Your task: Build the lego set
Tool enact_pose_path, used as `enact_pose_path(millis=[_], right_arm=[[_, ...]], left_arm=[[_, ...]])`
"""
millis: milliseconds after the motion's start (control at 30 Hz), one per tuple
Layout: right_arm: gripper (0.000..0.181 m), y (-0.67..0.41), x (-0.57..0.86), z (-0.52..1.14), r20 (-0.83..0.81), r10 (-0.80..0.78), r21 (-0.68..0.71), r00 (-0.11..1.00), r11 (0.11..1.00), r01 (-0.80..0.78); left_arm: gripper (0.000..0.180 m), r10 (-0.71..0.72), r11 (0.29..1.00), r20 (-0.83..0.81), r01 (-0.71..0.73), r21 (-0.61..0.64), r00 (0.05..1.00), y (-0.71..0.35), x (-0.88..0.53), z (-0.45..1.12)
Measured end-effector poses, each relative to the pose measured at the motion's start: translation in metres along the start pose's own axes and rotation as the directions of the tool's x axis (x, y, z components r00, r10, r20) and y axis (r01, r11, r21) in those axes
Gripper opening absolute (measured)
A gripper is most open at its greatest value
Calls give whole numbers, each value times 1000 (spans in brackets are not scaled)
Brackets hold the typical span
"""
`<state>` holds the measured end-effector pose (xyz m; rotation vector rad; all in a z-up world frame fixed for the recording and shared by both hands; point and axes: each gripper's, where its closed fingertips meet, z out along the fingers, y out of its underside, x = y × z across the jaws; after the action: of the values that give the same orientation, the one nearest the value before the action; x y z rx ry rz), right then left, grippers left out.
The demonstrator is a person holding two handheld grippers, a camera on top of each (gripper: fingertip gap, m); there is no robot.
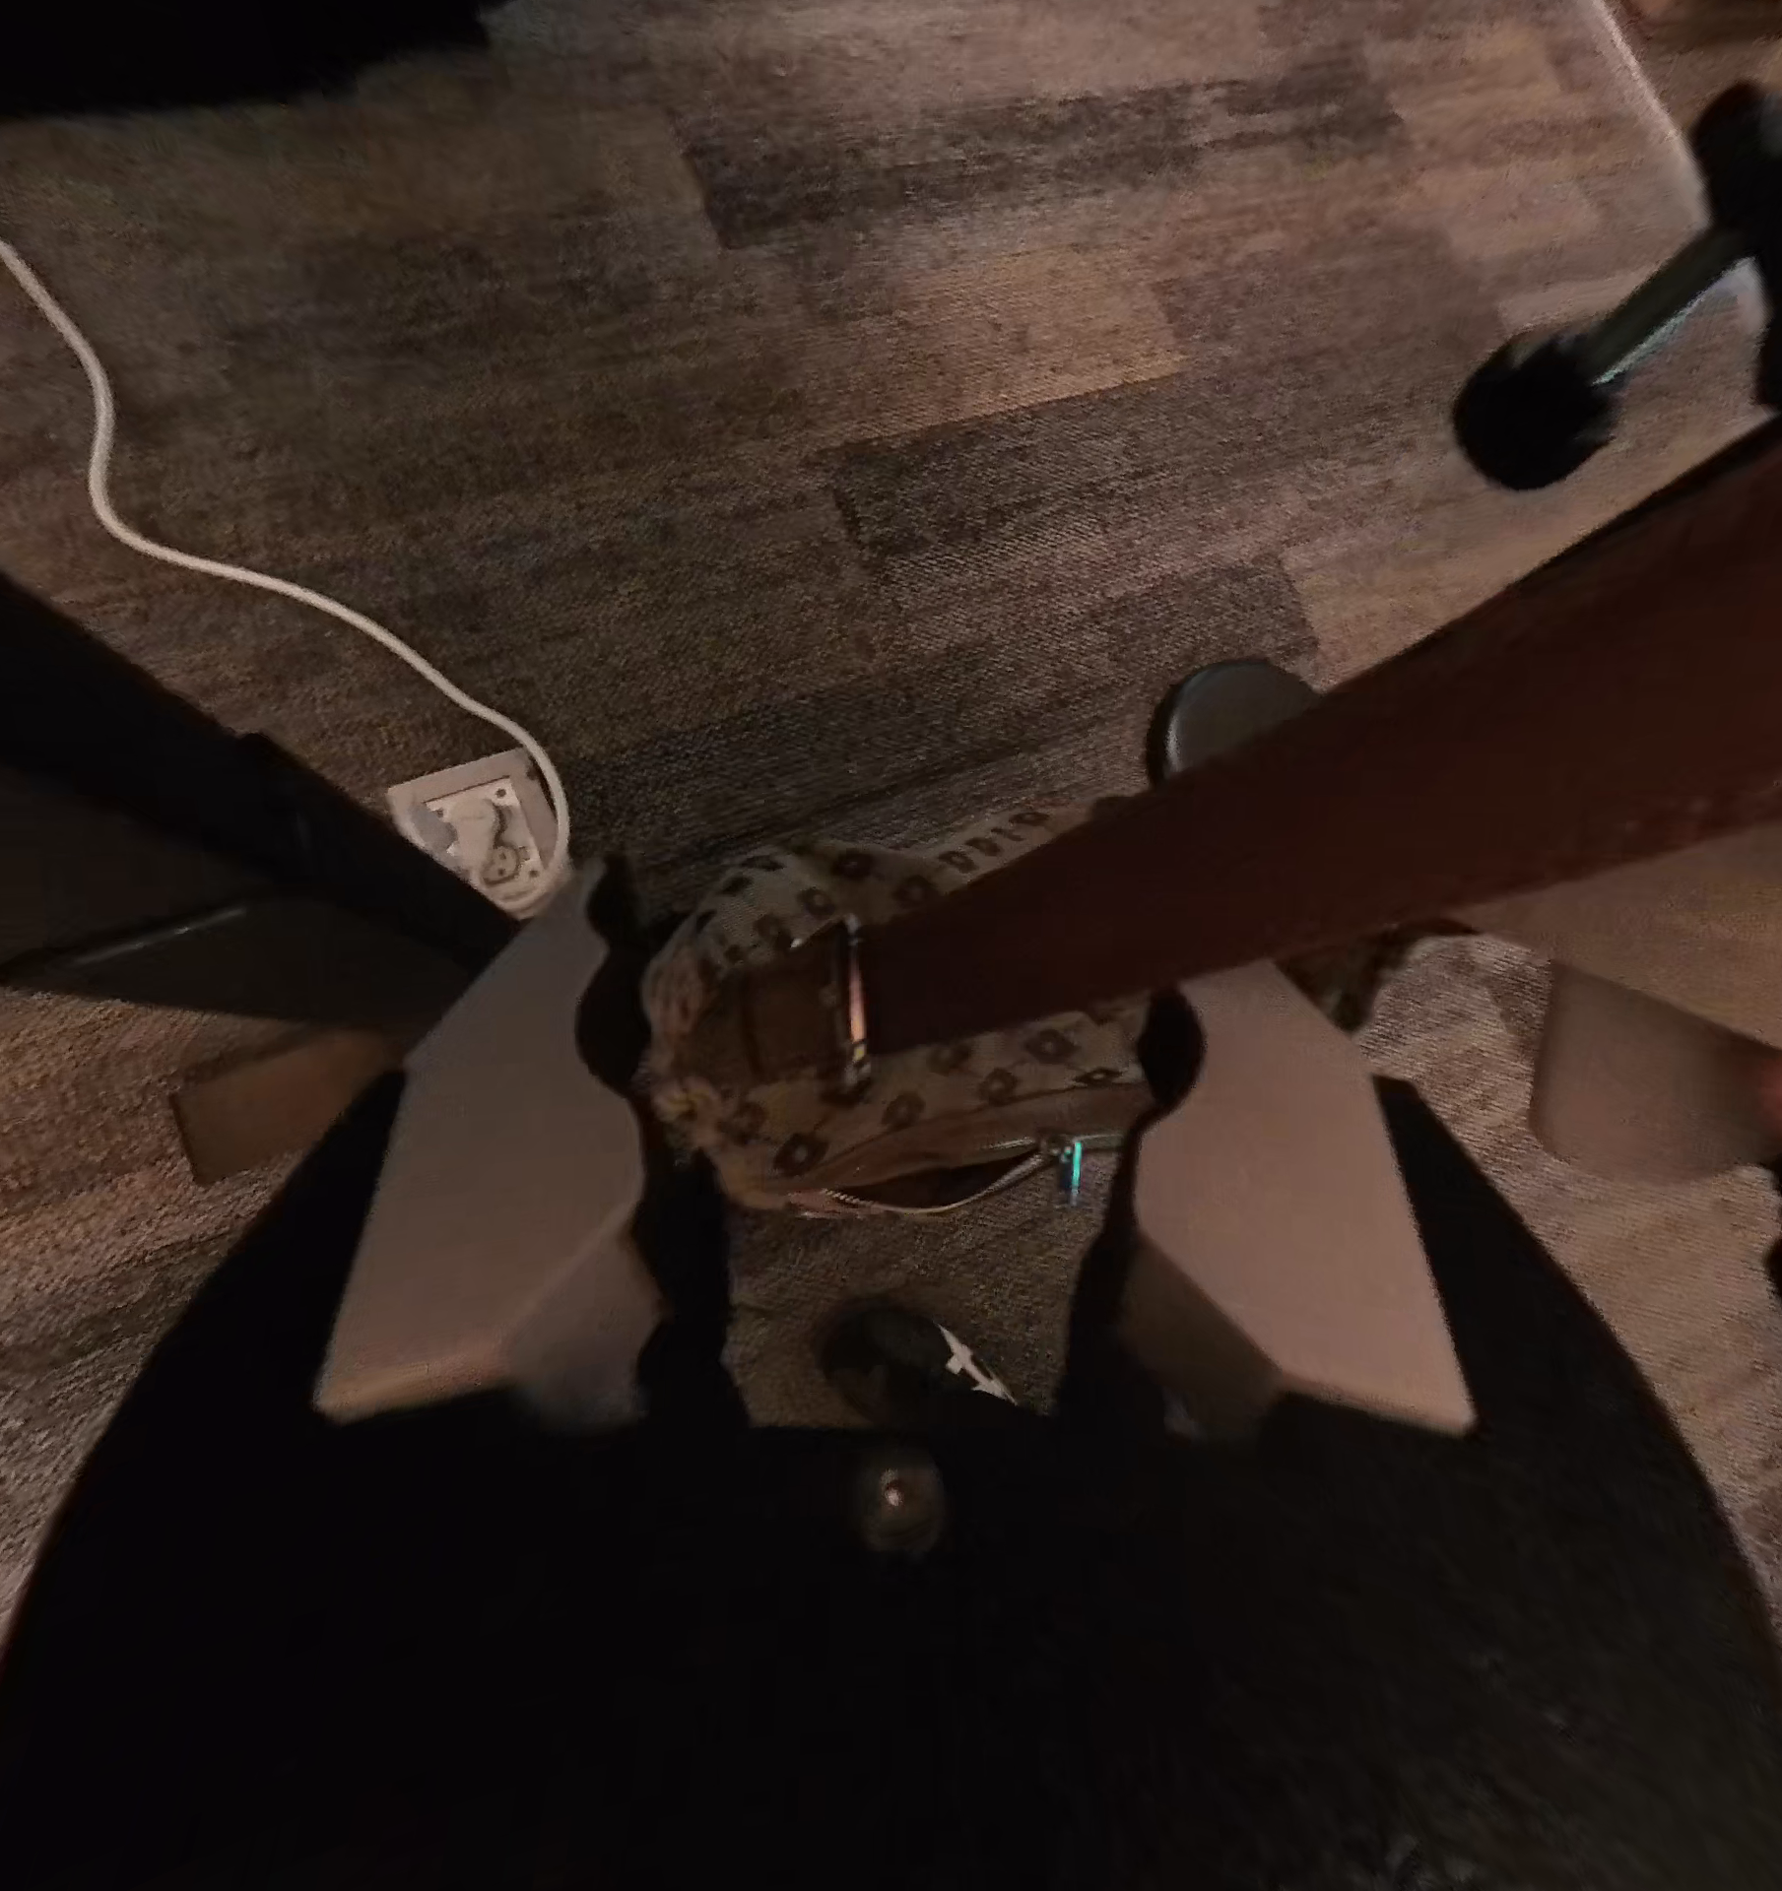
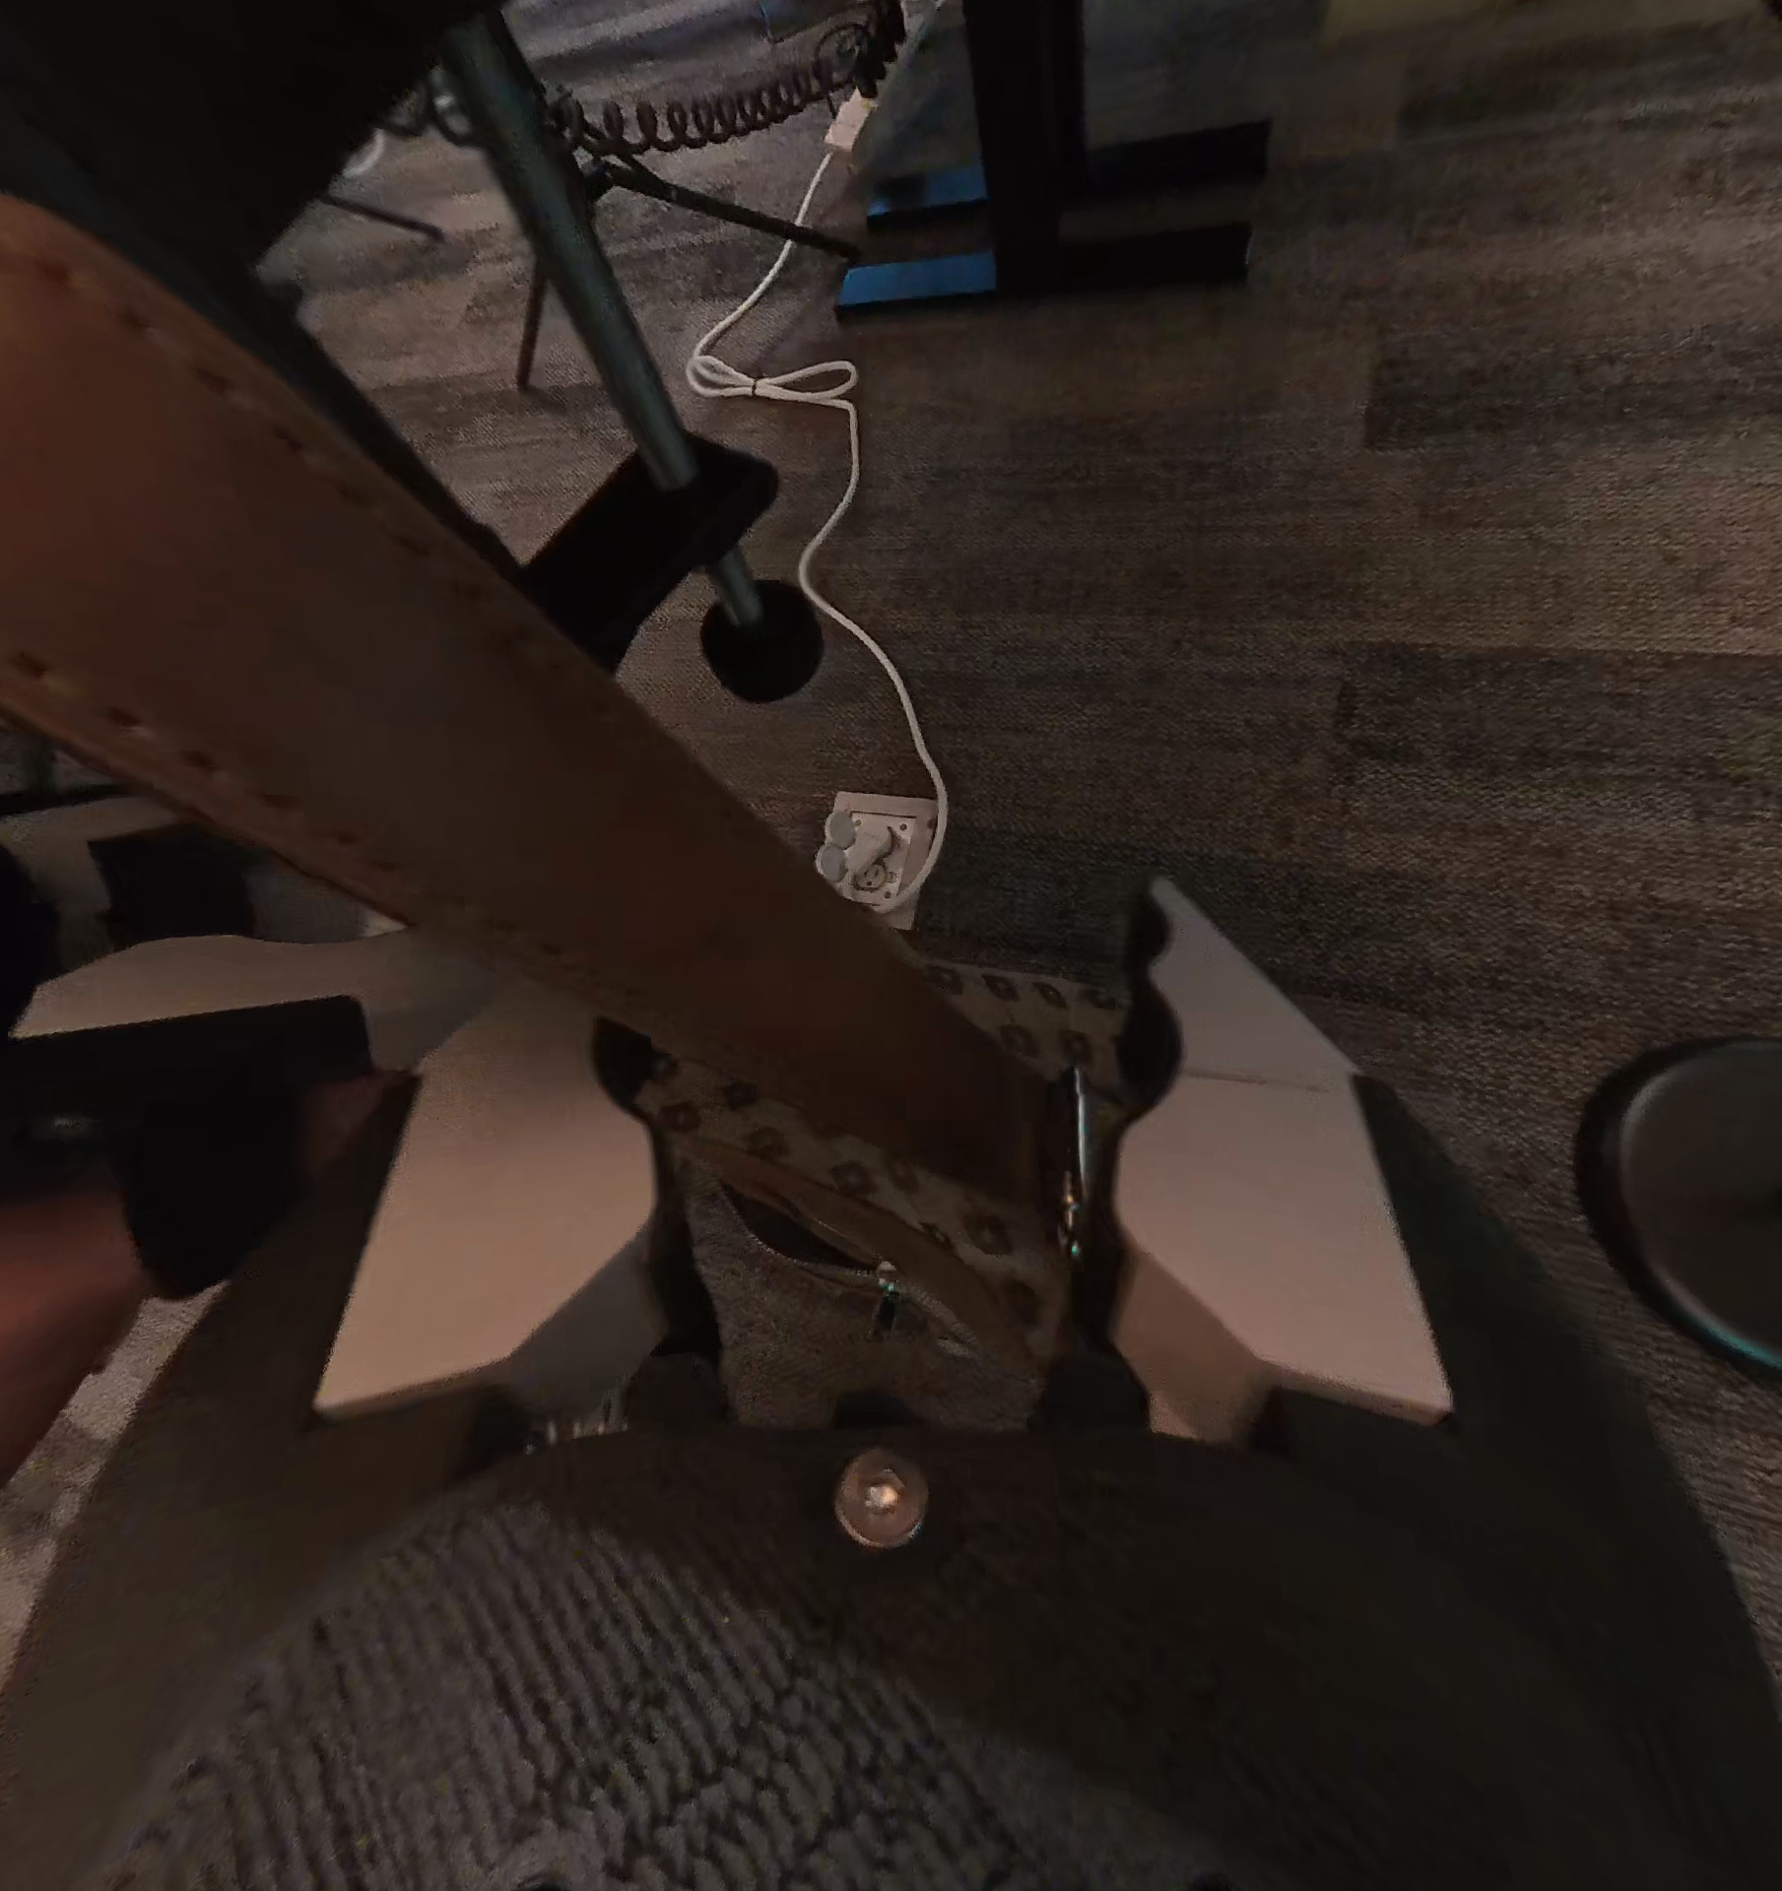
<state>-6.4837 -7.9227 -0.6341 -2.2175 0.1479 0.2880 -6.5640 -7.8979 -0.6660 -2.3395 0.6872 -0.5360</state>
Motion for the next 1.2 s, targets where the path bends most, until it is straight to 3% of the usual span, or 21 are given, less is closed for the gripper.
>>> enact_pose_path(millis=[100,167,367,467,667,833,1000,1200], right_arm=[[127,8,2,-4,-39,-88,-35,995,996,86],[139,19,3,-11,-65,-143,-69,987,988,139],[151,45,-12,-68,-74,-222,-96,972,972,215],[152,32,-31,-114,-76,-232,-22,970,973,231],[139,-30,-94,-238,-66,-217,242,974,944,226],[127,-83,-134,-359,-71,-206,495,976,842,214],[110,-101,-135,-459,-119,-286,549,951,779,303],[86,-99,-95,-552,-115,-219,593,969,768,244]], left_arm=[[132,30,999,87,-26,-45,996,16,-16,-9],[157,67,993,145,-52,-104,987,35,-28,-20],[158,193,980,177,-181,-79,965,64,-34,-89],[158,235,972,165,-234,-25,958,59,-26,-139],[157,302,942,116,-314,114,946,29,9,-261],[157,372,890,80,-379,254,925,14,45,-365],[155,395,870,-51,-356,341,917,6,108,-426],[115,516,792,-174,-389,470,839,-30,217,-446]])
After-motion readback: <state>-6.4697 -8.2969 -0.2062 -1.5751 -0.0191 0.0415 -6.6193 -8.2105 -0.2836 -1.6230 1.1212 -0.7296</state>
